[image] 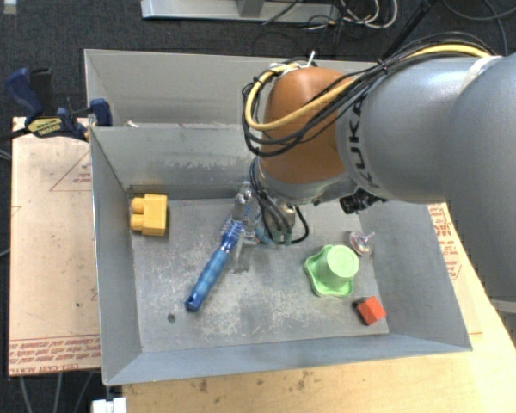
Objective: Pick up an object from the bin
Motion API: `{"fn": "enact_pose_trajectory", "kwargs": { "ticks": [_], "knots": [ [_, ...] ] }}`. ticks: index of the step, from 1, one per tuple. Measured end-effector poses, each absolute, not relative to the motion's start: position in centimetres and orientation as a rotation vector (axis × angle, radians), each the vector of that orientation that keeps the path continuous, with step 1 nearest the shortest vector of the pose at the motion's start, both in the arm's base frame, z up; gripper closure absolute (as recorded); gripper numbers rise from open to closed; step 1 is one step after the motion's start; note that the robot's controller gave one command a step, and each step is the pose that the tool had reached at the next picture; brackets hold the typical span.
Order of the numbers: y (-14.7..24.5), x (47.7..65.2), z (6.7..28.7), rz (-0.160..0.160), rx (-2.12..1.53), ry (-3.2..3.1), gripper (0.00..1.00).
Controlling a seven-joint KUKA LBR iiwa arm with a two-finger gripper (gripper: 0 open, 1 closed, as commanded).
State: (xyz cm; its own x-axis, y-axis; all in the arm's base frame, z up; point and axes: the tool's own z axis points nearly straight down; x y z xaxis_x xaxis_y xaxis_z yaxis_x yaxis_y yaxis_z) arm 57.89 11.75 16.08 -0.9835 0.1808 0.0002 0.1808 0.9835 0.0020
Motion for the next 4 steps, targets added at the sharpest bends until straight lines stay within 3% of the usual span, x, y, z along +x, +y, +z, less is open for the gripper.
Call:
{"fn": "enact_pose_trajectory", "kwargs": {
  "ticks": [1,2,3,4],
  "knots": [
    [8.9,56.4,19.7,0.001,0.036,3.138,0.00],
    [13.8,64.2,10.2,0.004,-0.724,3.058,0.00],
    [13.5,55.0,7.0,0.004,-1.346,2.840,0.00],
    [13.4,55.1,7.1,0.003,-1.343,2.839,1.00]
  ]
}}
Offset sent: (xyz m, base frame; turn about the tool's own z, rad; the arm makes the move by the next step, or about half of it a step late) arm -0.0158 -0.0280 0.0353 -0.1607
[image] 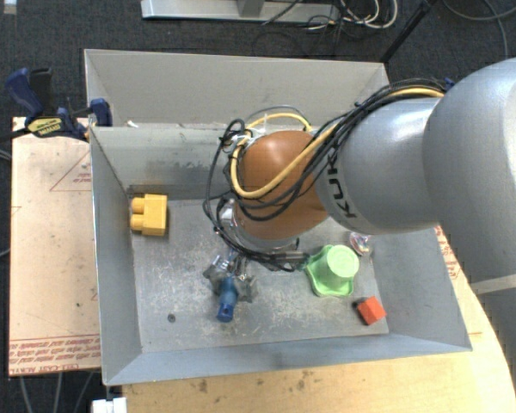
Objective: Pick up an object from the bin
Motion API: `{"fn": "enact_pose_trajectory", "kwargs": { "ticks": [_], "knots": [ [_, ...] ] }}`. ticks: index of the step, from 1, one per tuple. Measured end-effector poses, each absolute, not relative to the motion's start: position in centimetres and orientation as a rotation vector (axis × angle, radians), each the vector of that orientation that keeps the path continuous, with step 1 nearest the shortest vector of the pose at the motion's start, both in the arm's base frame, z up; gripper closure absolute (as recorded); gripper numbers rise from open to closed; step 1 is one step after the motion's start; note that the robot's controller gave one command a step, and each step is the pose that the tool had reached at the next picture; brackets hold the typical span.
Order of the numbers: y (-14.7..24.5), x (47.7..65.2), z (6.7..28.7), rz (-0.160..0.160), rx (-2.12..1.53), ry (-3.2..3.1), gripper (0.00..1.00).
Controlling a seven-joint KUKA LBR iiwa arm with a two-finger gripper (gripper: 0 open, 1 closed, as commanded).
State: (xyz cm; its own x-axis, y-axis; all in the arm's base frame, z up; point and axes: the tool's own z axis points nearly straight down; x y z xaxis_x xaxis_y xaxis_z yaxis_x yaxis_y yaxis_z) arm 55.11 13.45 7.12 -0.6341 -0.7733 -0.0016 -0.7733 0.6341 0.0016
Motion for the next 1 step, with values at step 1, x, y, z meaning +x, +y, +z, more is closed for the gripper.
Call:
{"fn": "enact_pose_trajectory", "kwargs": {
  "ticks": [1],
  "knots": [
    [14.13,54.19,19.16,-0.001,-1.363,2.819,1.00]
  ]
}}
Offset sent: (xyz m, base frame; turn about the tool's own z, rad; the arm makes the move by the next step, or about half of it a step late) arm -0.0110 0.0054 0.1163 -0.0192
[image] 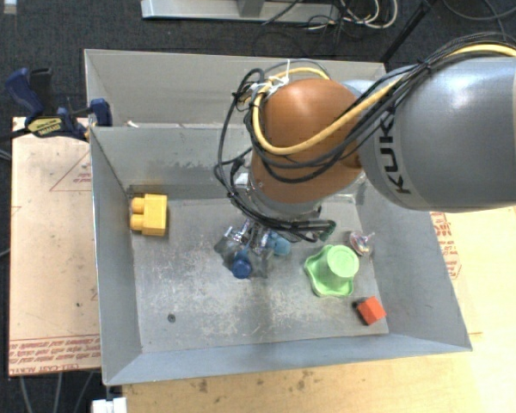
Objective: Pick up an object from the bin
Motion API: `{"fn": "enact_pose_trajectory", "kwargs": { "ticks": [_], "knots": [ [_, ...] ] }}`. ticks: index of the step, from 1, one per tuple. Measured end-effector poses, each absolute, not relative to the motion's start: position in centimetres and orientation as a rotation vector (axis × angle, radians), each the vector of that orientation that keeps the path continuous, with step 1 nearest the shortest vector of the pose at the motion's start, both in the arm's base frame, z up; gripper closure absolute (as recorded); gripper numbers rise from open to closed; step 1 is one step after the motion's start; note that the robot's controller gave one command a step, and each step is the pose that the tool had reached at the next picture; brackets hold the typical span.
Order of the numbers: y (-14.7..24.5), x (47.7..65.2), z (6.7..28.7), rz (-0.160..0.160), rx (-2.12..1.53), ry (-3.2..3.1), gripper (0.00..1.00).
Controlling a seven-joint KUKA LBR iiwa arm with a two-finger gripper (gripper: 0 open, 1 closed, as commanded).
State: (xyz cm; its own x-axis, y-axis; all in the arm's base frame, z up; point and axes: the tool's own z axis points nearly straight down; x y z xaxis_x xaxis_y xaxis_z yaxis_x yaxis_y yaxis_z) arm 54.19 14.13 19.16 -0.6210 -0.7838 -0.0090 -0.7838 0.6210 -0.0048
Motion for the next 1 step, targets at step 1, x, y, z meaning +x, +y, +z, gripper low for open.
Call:
{"fn": "enact_pose_trajectory", "kwargs": {
  "ticks": [1],
  "knots": [
    [11.16,52.72,30.73,-0.003,-1.379,2.812,1.00]
  ]
}}
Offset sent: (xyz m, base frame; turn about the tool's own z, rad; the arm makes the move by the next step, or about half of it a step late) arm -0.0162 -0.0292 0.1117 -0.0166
